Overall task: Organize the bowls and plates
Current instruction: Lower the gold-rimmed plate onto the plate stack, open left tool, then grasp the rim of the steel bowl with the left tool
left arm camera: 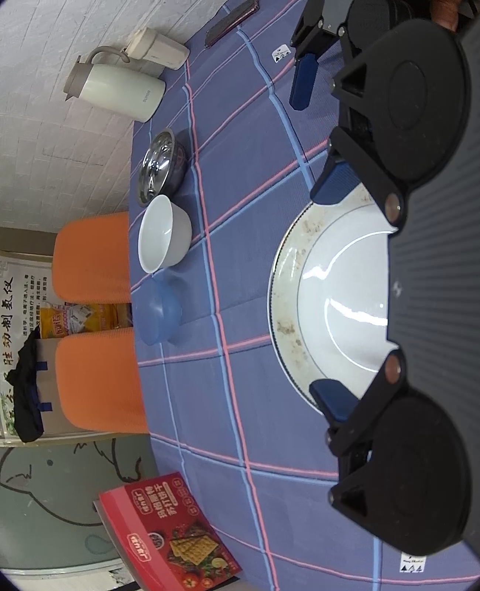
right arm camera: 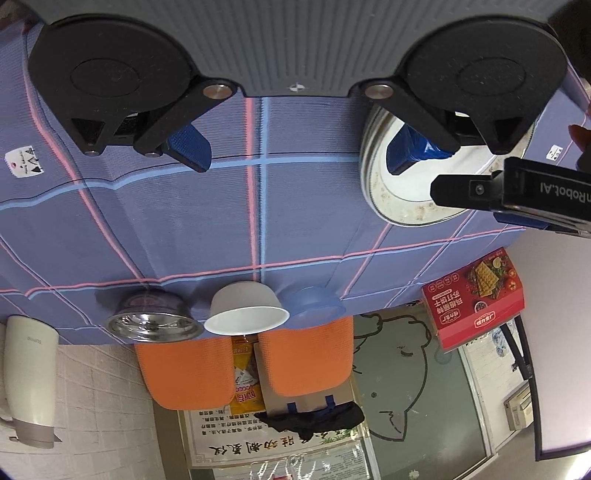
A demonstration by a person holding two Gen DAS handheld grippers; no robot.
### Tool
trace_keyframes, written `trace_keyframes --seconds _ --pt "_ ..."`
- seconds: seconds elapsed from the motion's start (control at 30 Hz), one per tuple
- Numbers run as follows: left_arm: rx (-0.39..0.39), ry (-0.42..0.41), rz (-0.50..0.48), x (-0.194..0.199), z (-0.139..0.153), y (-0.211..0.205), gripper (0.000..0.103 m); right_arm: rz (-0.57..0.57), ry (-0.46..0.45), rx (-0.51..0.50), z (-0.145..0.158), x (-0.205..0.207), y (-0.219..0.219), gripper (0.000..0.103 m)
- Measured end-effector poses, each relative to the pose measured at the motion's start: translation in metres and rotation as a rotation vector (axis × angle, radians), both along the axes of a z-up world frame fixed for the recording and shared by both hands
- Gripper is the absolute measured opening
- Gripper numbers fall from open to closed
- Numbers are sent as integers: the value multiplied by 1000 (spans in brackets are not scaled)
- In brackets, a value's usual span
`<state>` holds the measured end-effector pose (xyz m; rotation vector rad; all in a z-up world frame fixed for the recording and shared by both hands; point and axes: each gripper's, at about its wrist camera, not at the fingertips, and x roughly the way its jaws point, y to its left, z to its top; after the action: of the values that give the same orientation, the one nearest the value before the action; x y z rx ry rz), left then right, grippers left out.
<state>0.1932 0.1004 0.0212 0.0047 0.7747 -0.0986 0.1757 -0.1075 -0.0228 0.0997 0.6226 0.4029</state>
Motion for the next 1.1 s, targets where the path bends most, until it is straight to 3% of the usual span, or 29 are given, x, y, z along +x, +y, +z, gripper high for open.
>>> trace_keyframes --seconds 0.4,0.57,0.7,0.77,0.93,1.1 --pt "13 43 -165 69 2 -77 99 -164 33 60 -14 52 -83 89" --pt "-4 33 -282 132 14 -116 99 -234 19 29 -6 95 -121 89" --pt "27 -60 -293 204 32 -137 99 -248 -4 -5 11 148 -136 89" --pt "31 -68 -293 243 34 -146 99 -247 3 -20 15 178 -138 89" --pt "9 58 -363 341 13 -167 99 -224 60 -58 8 240 -130 89" --pt "15 168 -381 387 -22 -173 99 -206 129 -99 -9 273 -122 89"
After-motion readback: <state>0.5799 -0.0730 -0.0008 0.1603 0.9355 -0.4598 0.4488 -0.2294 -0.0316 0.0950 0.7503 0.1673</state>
